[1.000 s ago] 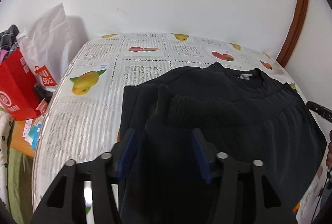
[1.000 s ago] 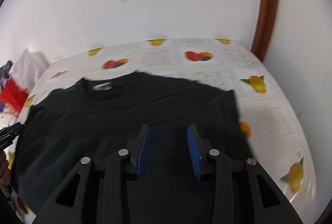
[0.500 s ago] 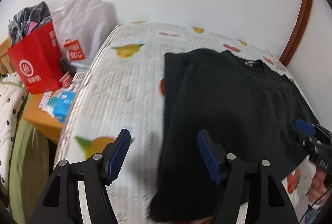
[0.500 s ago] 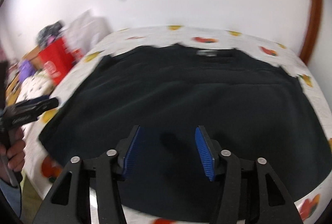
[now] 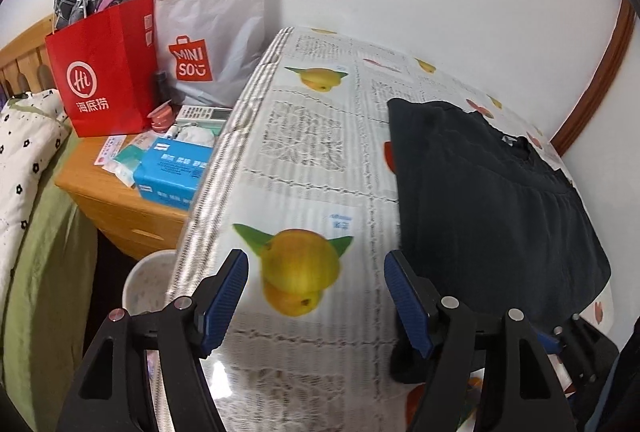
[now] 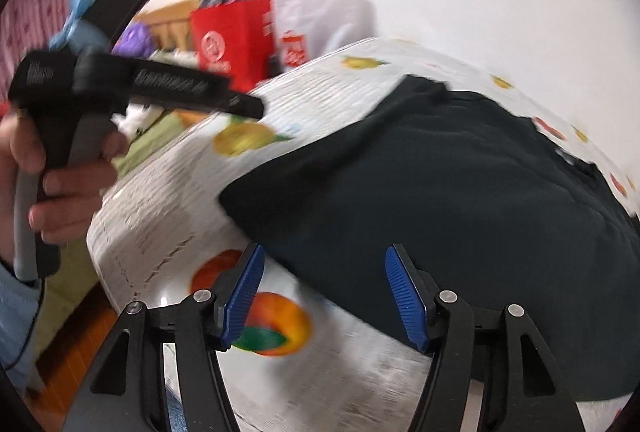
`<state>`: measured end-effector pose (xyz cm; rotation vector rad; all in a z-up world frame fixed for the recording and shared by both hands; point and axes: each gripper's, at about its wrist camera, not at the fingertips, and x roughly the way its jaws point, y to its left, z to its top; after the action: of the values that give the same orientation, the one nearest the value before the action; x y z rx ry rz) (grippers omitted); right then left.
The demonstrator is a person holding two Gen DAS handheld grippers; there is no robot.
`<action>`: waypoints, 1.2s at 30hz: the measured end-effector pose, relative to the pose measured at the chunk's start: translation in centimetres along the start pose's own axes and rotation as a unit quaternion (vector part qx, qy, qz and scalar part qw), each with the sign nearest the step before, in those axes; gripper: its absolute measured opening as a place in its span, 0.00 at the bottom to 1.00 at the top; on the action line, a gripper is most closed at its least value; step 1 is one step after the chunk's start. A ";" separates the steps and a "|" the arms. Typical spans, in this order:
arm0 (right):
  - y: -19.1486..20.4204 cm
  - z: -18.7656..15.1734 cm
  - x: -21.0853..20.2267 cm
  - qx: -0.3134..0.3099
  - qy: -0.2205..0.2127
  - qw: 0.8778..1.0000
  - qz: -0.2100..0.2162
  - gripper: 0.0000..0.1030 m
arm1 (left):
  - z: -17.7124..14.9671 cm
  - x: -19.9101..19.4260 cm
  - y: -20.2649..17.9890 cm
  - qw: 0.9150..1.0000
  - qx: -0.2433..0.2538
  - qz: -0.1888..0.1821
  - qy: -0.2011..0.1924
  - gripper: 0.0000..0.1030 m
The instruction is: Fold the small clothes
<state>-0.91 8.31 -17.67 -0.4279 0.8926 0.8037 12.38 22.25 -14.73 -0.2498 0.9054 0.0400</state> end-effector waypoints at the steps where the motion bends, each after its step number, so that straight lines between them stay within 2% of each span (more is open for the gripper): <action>1: 0.6 0.1 0.5 -0.007 0.005 1.000 -0.001 0.61 | 0.0 -0.1 0.3 1.000 -0.001 -0.002 -0.002 0.66; 6: 2.5 0.5 2.7 -0.036 0.019 0.999 -0.035 0.65 | 0.2 -0.3 1.6 1.000 -0.018 -0.014 -0.006 0.66; 10: 3.4 1.2 3.5 -0.051 0.012 0.996 -0.069 0.63 | -0.1 -0.5 1.9 1.000 -0.020 -0.016 -0.015 0.66; 11: 3.3 1.4 3.6 -0.049 0.014 0.996 -0.073 0.55 | -0.1 -0.6 2.0 0.999 -0.021 -0.018 -0.017 0.66; 12: 3.1 1.8 3.9 -0.047 0.014 0.996 -0.081 0.40 | -0.2 -0.7 2.1 0.999 -0.021 -0.020 -0.019 0.66; 14: 2.8 2.0 4.0 -0.053 0.011 0.993 -0.107 0.20 | -0.3 -0.9 2.3 0.999 -0.024 -0.022 -0.024 0.66; 16: 2.2 2.3 3.6 -0.048 -0.002 0.994 -0.102 0.14 | -0.4 -1.2 2.4 0.999 -0.027 -0.022 -0.028 0.66; 18: 0.5 3.0 2.2 -0.003 -0.026 0.997 -0.075 0.12 | -0.3 -1.4 2.4 0.999 -0.029 -0.021 -0.031 0.66; 20: -1.6 3.6 -0.6 0.052 -0.071 0.995 -0.053 0.12 | -0.4 -1.5 1.9 0.999 -0.026 -0.020 -0.033 0.66; 23: -5.3 3.7 -5.0 0.124 -0.138 0.982 -0.039 0.11 | -0.6 -1.4 0.4 0.999 -0.011 -0.030 -0.033 0.66; 25: -9.2 2.7 -7.9 0.198 -0.182 0.963 -0.018 0.11 | -0.9 -1.3 -1.0 0.998 0.004 -0.046 -0.035 0.66; 27: -12.9 0.9 -9.6 0.264 -0.204 0.943 -0.011 0.11 | -1.3 -1.2 -2.8 0.997 0.021 -0.066 -0.038 0.67; 30: -16.5 -1.7 -10.0 0.314 -0.203 0.927 -0.026 0.11 | -2.2 -0.9 -6.3 0.992 0.060 -0.100 -0.038 0.72; 34: -19.7 -5.4 -9.3 0.359 -0.172 0.916 -0.043 0.11 | -3.8 -0.5 -11.6 0.982 0.117 -0.145 -0.027 0.77; 36: -20.8 -6.8 -8.6 0.368 -0.154 0.915 -0.061 0.11 | -4.8 -0.3 -14.1 0.976 0.149 -0.160 -0.020 0.78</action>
<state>8.34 -13.04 -14.33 0.3019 0.7949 0.3562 10.46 7.47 -14.60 -0.1119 0.8098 -0.3868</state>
